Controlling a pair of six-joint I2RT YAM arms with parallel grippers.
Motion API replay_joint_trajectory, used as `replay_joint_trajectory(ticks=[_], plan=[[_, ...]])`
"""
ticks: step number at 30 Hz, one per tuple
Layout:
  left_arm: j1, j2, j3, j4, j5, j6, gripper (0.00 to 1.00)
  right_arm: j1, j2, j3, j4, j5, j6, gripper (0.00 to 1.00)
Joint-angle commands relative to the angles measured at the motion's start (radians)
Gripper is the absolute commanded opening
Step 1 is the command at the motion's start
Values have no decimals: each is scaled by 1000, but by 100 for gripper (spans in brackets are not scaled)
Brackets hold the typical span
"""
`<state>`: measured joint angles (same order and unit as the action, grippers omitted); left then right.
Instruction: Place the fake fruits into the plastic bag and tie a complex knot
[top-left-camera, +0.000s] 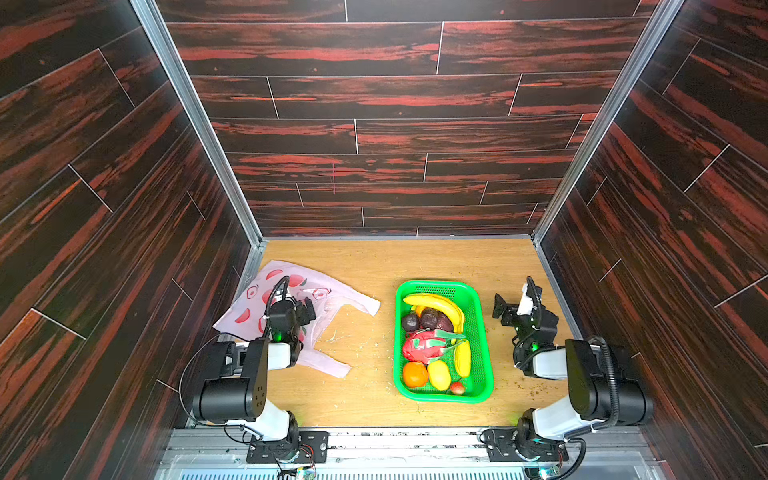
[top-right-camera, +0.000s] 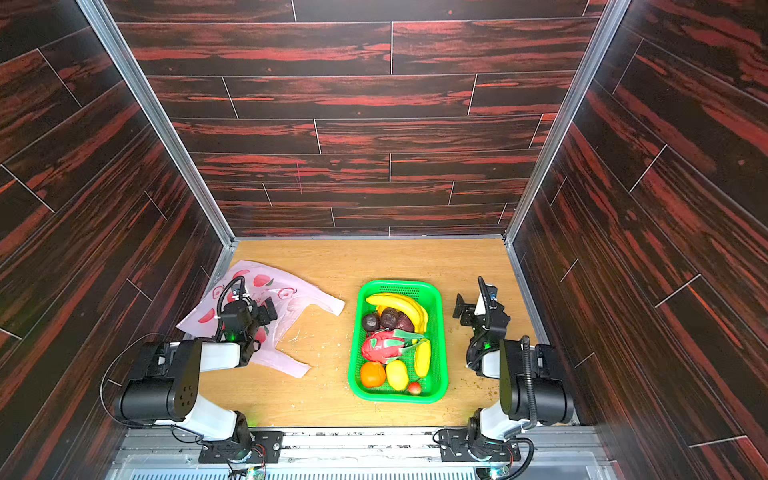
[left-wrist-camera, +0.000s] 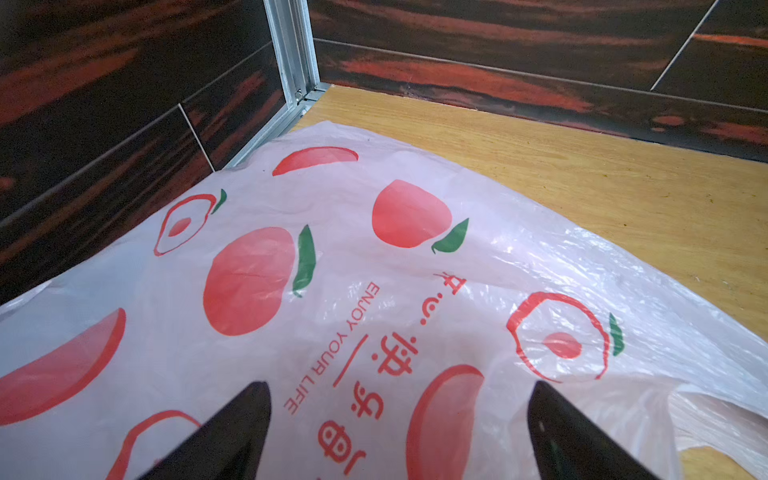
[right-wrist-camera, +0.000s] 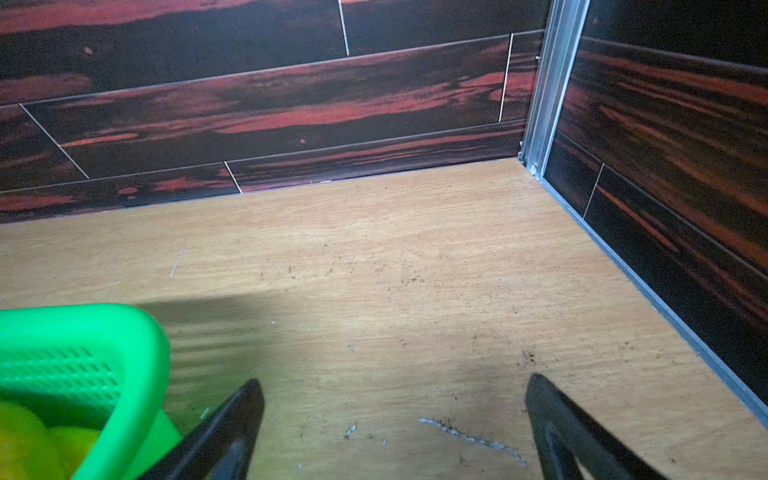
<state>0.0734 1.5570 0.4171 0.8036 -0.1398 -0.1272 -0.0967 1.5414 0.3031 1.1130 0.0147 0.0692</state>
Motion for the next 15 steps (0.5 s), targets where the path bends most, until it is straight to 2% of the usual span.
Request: replay_joint_trajectory(ticks=[1,15], plan=[[-2,-25,9,-1,-8,11,99,2,17,12,6,2,-4,99],[-1,-23,12,-3,-8,11,99,3,20,16,1,-1,-2,99]])
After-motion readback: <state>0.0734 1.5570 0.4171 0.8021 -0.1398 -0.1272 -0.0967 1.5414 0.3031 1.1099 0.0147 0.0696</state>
